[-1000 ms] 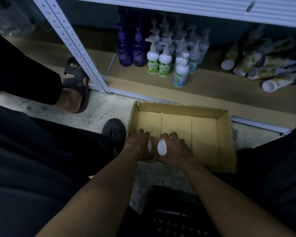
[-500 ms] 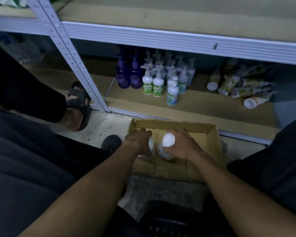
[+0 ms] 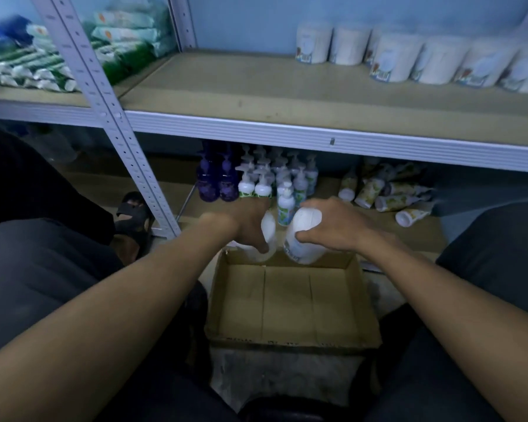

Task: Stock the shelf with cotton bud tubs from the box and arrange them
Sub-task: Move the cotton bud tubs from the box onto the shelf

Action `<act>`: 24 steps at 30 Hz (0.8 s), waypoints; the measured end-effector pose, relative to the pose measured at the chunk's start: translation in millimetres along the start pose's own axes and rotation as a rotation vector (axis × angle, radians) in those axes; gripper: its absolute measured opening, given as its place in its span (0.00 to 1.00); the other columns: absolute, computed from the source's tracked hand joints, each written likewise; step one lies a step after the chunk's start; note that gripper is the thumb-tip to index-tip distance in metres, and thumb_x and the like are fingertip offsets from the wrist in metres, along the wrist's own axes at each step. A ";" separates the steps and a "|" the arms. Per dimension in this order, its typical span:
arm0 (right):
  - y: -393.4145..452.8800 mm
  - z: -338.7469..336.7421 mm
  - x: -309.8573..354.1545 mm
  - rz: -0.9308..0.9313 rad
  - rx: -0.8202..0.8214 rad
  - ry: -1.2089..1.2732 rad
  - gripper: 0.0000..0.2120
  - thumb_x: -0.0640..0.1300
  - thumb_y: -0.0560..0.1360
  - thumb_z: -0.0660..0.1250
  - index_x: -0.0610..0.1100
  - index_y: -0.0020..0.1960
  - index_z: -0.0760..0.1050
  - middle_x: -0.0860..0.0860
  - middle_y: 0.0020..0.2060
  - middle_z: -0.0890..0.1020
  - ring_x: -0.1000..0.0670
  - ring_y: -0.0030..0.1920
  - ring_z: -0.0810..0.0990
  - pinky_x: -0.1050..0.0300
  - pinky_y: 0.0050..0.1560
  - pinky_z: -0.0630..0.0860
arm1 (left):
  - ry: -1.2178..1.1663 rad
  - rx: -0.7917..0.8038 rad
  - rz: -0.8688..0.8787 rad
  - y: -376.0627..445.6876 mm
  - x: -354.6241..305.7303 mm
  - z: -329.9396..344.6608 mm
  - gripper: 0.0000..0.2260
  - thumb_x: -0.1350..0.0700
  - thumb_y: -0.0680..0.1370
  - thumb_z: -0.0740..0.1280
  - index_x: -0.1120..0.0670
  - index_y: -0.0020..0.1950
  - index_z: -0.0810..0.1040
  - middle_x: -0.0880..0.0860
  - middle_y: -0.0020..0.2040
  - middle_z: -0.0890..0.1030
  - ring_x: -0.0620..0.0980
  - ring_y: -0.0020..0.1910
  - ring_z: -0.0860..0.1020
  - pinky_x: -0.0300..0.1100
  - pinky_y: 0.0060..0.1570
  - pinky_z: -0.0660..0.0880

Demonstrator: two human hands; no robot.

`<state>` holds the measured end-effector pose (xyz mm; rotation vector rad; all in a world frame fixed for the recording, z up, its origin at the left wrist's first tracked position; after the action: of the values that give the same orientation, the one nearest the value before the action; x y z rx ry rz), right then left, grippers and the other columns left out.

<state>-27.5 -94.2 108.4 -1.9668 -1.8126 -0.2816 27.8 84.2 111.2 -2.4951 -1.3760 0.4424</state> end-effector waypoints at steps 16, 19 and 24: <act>-28.8 -204.7 69.4 0.085 -0.239 -0.133 0.32 0.62 0.66 0.72 0.48 0.65 0.75 0.47 0.59 0.76 0.43 0.46 0.82 0.47 0.35 0.84 | 0.250 -0.178 0.079 -17.6 -70.1 -209.5 0.46 0.32 0.54 0.71 0.45 0.70 0.69 0.49 0.65 0.73 0.56 0.59 0.77 0.54 0.58 0.77; -21.6 -225.0 72.7 0.134 -0.268 -0.144 0.33 0.63 0.64 0.72 0.50 0.65 0.75 0.47 0.60 0.76 0.40 0.42 0.84 0.47 0.35 0.84 | 0.268 -0.189 0.049 -17.5 -78.1 -236.3 0.49 0.30 0.50 0.68 0.43 0.71 0.68 0.47 0.67 0.73 0.57 0.59 0.79 0.53 0.58 0.77; -7.6 -248.8 73.6 0.171 -0.273 -0.165 0.31 0.63 0.62 0.71 0.49 0.62 0.77 0.48 0.58 0.77 0.39 0.41 0.85 0.46 0.39 0.85 | 0.266 -0.226 0.038 -12.8 -91.7 -267.4 0.42 0.33 0.56 0.72 0.46 0.68 0.72 0.47 0.64 0.74 0.56 0.56 0.79 0.52 0.53 0.80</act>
<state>10.7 -141.2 360.8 -2.3823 -1.7665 -0.3349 73.9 -7.8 374.8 -2.6416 -1.3374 -0.0423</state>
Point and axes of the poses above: each hand's wrist, its own y-axis towards the middle knuckle, its own z-axis out of the palm, x = y × z, the point moved 4 cm from there along y, towards the middle knuckle
